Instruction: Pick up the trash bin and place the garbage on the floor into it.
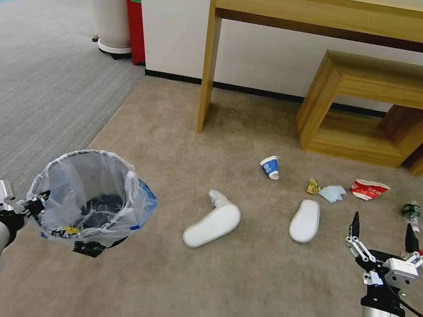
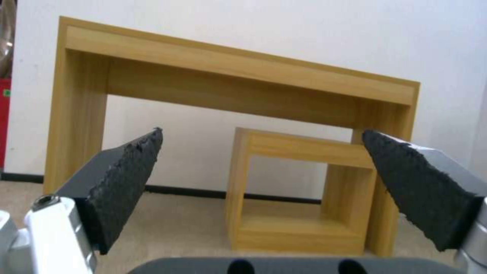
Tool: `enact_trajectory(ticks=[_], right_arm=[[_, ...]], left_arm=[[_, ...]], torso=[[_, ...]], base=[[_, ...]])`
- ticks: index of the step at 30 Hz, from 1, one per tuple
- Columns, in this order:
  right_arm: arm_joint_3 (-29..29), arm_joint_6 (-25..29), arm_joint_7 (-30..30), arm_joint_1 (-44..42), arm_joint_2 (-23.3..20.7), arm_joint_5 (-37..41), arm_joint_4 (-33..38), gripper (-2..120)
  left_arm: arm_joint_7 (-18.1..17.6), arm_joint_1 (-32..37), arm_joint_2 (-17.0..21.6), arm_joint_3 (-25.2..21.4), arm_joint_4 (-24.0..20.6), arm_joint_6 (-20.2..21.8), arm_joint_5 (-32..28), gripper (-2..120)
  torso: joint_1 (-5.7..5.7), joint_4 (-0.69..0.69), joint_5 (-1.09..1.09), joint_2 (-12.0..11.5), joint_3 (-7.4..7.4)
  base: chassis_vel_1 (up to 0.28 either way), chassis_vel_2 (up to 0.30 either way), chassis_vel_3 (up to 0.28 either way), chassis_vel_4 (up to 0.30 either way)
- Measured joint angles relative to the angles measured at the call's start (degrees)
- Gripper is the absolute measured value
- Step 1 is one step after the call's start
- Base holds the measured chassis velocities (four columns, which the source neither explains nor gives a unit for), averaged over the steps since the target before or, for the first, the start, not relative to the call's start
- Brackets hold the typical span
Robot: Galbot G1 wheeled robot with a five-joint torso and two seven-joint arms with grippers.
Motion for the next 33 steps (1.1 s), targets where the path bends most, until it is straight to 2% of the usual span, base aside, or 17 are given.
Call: enact_trajectory(ticks=[18, 33], right_arm=[[-0.13, 0.94, -0.45, 0.49, 0.00, 0.06, -0.53, 100], [-0.27, 1.20, -0.67, 0.29, 0.29, -0.11, -0.57, 100]], left_arm=[[-0.17, -0.43, -0.06, 0.25, 0.31, 0.00, -0.77, 1], [-0.93, -0.25, 0.16, 0.27, 0.95, 0.00, -0.17, 1]], torso=[[0.01, 0.00, -0.01, 0.00, 0.02], [-0.01, 0.00, -0.01, 0.00, 0.00]], base=[[-0.189, 0.190, 0.191, -0.193], [-0.015, 0.012, 0.008, -0.014]])
